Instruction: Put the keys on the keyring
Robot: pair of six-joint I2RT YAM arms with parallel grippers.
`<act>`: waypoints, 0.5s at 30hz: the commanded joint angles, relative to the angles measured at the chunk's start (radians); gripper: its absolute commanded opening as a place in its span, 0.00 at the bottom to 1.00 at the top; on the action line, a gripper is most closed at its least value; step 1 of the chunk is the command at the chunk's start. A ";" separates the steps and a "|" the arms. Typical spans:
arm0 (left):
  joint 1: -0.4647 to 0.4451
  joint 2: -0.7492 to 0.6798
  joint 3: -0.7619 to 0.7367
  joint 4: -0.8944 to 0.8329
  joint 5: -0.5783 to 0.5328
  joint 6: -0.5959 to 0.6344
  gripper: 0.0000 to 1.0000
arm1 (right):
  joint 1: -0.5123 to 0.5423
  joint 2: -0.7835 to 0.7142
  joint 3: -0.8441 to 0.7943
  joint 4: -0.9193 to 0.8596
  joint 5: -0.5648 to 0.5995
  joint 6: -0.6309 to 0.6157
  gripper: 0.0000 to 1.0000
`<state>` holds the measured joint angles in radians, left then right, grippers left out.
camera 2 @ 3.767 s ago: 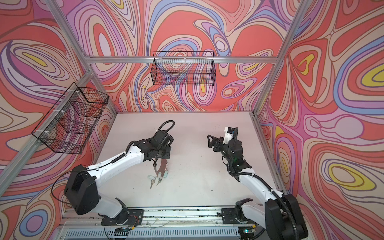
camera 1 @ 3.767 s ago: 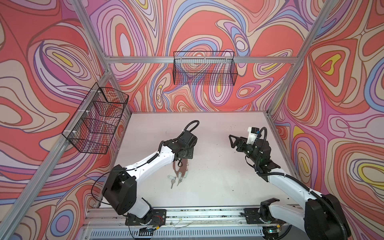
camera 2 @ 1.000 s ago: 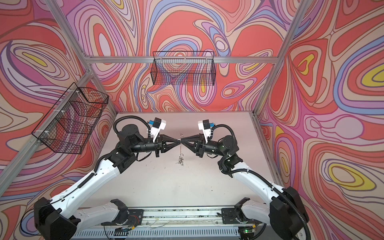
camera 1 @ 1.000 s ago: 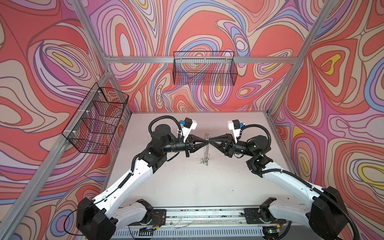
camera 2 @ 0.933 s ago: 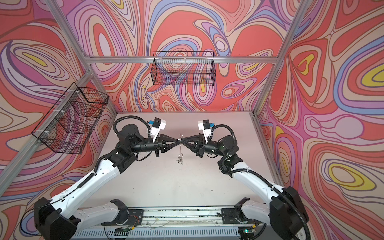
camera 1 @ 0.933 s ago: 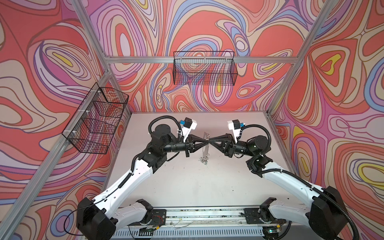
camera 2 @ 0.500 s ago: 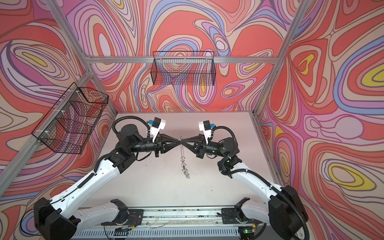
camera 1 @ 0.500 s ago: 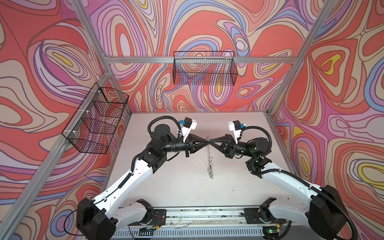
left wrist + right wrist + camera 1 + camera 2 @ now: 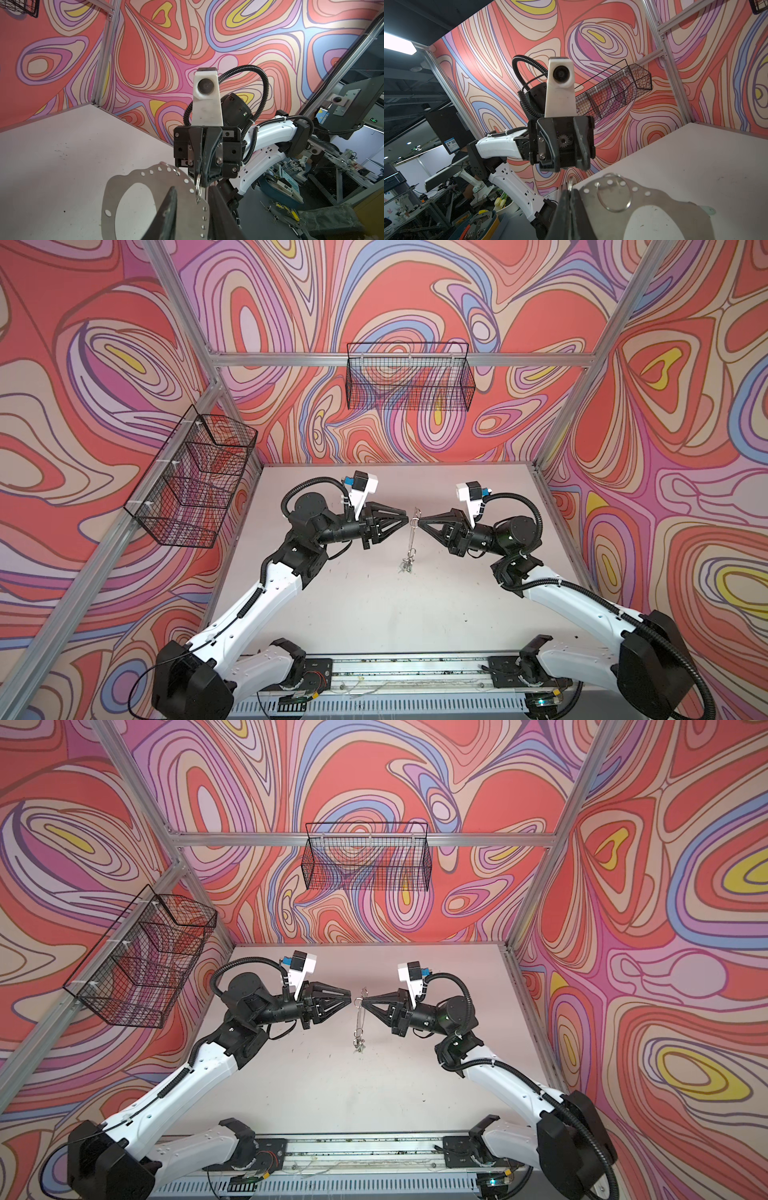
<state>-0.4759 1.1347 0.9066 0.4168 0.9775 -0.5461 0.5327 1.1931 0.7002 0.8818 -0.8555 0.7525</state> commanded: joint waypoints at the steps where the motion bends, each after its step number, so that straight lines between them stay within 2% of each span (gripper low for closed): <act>1: 0.002 0.021 -0.006 0.092 0.053 -0.053 0.30 | 0.006 -0.021 -0.004 0.027 0.016 0.003 0.00; 15: -0.047 0.055 0.012 0.085 0.092 -0.038 0.23 | 0.006 -0.029 -0.006 0.021 0.026 -0.002 0.00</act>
<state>-0.5148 1.1851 0.9066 0.4683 1.0401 -0.5842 0.5327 1.1904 0.7002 0.8787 -0.8513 0.7521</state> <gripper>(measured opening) 0.241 0.048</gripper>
